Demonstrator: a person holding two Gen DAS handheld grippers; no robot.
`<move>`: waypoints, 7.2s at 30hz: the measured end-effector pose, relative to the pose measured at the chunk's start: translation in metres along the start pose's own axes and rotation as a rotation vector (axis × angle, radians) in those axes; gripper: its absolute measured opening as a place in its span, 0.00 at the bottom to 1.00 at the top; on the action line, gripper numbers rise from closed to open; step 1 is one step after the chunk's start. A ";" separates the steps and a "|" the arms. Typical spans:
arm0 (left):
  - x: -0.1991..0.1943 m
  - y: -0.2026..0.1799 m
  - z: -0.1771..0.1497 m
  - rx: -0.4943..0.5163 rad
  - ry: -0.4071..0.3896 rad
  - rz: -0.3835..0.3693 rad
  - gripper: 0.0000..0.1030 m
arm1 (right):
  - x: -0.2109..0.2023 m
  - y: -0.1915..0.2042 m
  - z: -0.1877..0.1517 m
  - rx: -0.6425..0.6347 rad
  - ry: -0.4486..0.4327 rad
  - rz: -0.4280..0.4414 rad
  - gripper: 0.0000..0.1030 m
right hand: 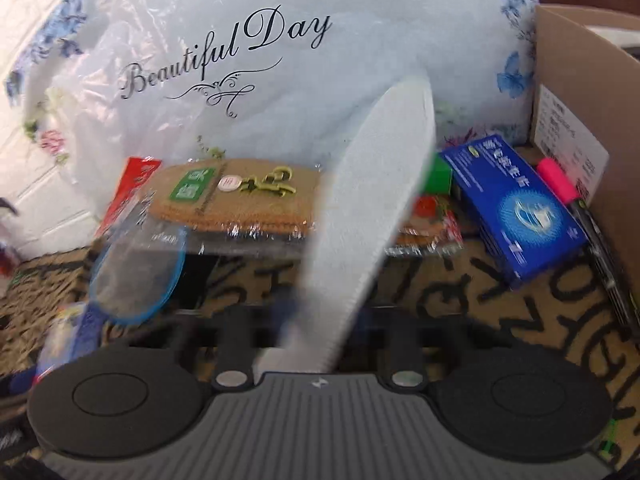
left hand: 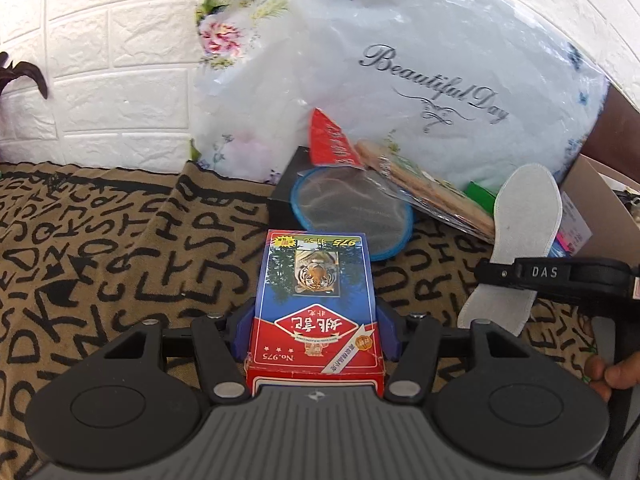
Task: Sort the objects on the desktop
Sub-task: 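Carry the card box and white insole up over the cardboard box with both tools, then lower the card box and insole into the cardboard box and open both tools, then move both open tools back over the tabletop items, then grasp the blue medicine box with the right tool while the left tool grasps the bagged brown insole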
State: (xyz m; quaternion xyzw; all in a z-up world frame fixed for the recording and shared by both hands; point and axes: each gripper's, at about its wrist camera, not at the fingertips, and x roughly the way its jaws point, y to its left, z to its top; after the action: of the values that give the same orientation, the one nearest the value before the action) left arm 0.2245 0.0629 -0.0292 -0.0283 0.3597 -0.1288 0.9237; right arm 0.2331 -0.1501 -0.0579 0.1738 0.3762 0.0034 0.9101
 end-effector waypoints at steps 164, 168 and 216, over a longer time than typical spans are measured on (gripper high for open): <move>0.046 -0.056 0.022 -0.065 -0.086 -0.129 0.87 | -0.027 -0.045 -0.008 -0.347 -0.179 -0.264 0.96; 0.071 -0.070 0.032 -0.086 -0.070 -0.126 0.90 | -0.004 -0.049 0.000 -0.306 -0.150 -0.294 0.95; 0.111 -0.091 0.031 -0.477 0.002 -0.138 0.23 | -0.010 -0.076 -0.002 -0.139 -0.209 -0.324 0.51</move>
State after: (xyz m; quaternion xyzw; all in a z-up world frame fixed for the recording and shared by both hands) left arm 0.3041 -0.0546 -0.0656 -0.2699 0.3780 -0.1032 0.8796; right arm 0.2150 -0.2228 -0.0766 0.0473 0.3014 -0.1350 0.9427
